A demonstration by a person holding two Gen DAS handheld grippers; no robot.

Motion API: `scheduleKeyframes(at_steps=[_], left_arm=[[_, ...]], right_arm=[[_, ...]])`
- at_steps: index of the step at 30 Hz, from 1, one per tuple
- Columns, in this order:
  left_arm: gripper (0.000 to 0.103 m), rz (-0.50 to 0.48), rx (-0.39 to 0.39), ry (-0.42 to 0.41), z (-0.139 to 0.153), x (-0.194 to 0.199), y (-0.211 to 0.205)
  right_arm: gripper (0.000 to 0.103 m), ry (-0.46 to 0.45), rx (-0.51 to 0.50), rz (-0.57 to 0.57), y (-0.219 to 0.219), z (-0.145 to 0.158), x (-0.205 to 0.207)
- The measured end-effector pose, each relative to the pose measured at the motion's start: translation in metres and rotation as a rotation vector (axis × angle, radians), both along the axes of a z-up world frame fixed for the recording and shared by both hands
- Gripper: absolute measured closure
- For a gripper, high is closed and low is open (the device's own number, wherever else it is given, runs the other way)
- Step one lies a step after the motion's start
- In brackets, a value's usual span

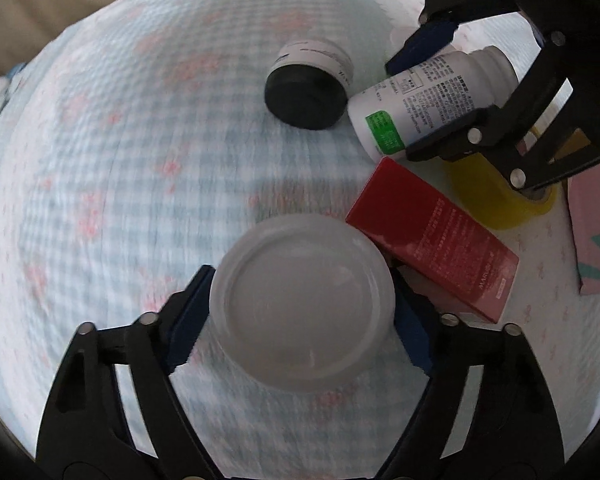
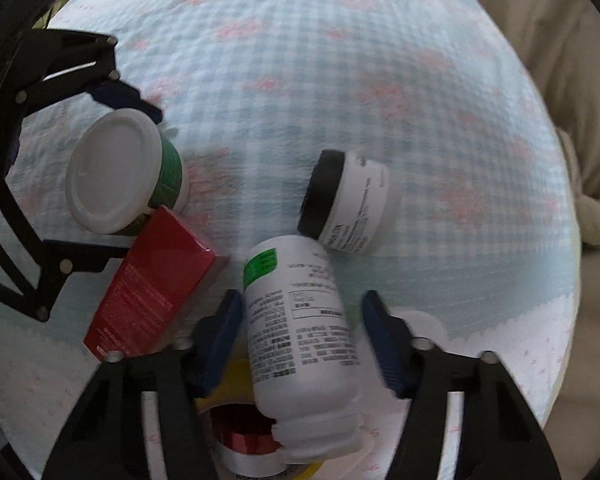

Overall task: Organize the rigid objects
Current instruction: 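Grasp the white green-label jar with left tool while right tool grasps the pill bottle, then lift the jar with left tool while right tool carries the pill bottle toward the cardboard box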

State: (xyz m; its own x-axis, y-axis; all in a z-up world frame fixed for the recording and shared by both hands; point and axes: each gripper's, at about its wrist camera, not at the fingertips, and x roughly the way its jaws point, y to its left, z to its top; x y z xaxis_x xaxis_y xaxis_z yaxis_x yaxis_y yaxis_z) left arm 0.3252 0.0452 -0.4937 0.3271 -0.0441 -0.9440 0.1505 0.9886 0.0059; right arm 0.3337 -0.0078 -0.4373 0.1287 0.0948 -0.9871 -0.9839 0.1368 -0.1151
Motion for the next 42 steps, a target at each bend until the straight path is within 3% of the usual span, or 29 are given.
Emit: scheduleKeyframes(at_steps=[9,20,26,34,42], left_arm=[[0.034,-0.049,0.017,-0.012,0.0,0.001,-0.004],[0.035,0.004,0.004,-0.028,0.022,-0.014,0.004],[0.034,0.019,0.011,-0.079,0.064,-0.028,0.009],[0.034,0.024,0.003,-0.149,0.145,-0.054,-0.004],[0.034,-0.029,-0.028,-0.209,0.228,-0.085,-0.048]], right_arm=[[0.054,-0.019,0.005,-0.029,0.002,0.002,-0.004],[0.055,-0.026,0.053,-0.173,-0.008,0.037,-0.002],[0.055,-0.026,0.114,-0.312,-0.015,0.076,-0.009],[0.055,-0.017,0.217,-0.531,-0.043,0.157,-0.043],[0.055,0.03,0.384,-0.828,-0.12,0.241,-0.088]])
